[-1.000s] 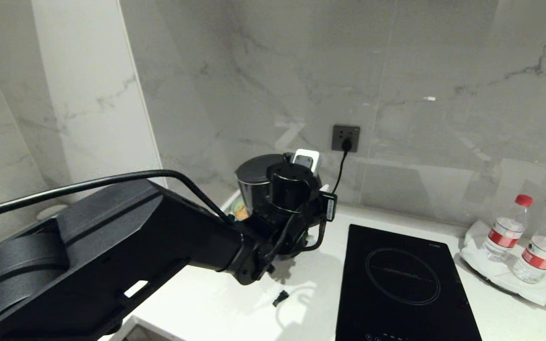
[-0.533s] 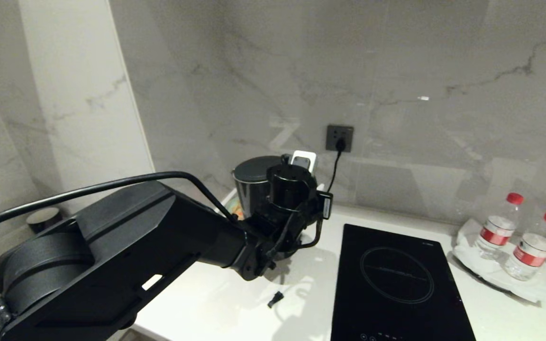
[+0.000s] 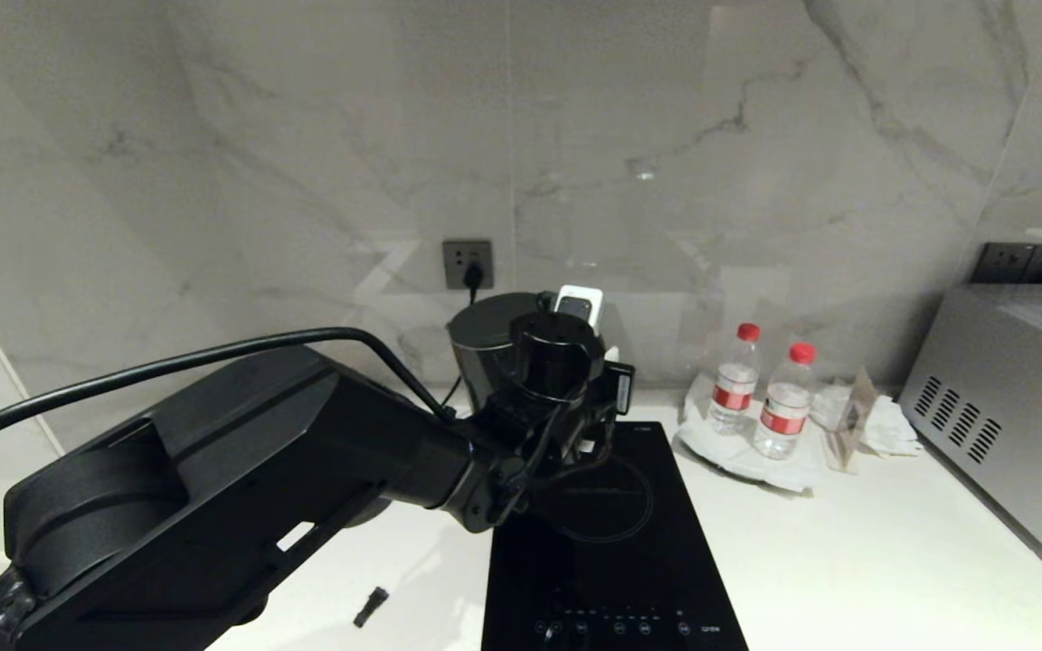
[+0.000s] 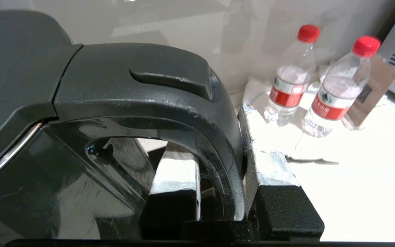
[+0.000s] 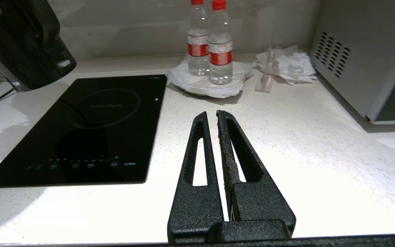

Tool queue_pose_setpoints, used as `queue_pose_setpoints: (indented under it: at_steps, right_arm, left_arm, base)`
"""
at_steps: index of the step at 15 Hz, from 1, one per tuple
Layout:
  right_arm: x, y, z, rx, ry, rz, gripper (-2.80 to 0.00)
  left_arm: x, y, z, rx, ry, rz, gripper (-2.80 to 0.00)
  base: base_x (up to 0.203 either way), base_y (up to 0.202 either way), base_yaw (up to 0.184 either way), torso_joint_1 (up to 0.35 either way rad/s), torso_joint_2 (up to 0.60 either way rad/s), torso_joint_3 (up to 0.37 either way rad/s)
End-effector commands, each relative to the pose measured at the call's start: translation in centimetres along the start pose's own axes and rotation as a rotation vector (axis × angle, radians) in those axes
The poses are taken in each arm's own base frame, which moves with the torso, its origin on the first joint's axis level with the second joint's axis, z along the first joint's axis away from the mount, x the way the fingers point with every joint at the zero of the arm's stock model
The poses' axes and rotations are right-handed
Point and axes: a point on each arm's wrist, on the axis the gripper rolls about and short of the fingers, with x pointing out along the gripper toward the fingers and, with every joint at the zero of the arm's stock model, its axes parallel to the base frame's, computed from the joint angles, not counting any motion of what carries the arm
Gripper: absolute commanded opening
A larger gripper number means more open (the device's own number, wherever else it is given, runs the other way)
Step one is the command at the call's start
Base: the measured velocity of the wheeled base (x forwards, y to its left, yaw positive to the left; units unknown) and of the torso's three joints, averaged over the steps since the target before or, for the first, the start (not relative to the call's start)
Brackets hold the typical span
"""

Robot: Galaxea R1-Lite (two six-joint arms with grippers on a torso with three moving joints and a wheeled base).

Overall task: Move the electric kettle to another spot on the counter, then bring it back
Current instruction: Place it on the power base

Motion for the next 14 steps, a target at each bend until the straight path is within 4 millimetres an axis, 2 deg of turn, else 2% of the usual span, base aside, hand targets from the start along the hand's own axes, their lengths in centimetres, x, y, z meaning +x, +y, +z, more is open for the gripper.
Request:
queue_pose_setpoints:
  at_steps: [1,6,10,13,14]
  right_arm:
    - [0.0,0.0,0.0,0.000,0.002,0.001,-2.80]
    - [0.0,0.0,0.0,0.000,0.000,0.001,-2.80]
    - [0.0,0.0,0.0,0.000,0.000,0.001,-2.80]
    - [0.0,0.0,0.0,0.000,0.001,0.001,-2.80]
    - [0.0,0.0,0.0,0.000,0.000,0.001,-2.80]
  left_arm:
    - [0.6,0.7,-0.4,0.000,0.003,0.021,-2.80]
    - [2.5,2.7,-0.8,-0.005,-0.014,0.072,-2.80]
    - [4.4,5.3,-2.3,0.033,-0.009,0.157,-2.80]
    - [5.0,8.3,-2.5,0.041,-0.005,0.218,-2.80]
    - [5.0,8.7,-2.5,0.046,-0.005,0.225,-2.80]
  base:
    - [0.000,0.000,0.000,0.000,0.00,0.000]
    - [0.000,0.000,0.000,0.000,0.00,0.000]
    - [0.000,0.000,0.000,0.000,0.00,0.000]
    - [0.000,0.000,0.000,0.000,0.00,0.000]
    - [0.000,0.000,0.000,0.000,0.00,0.000]
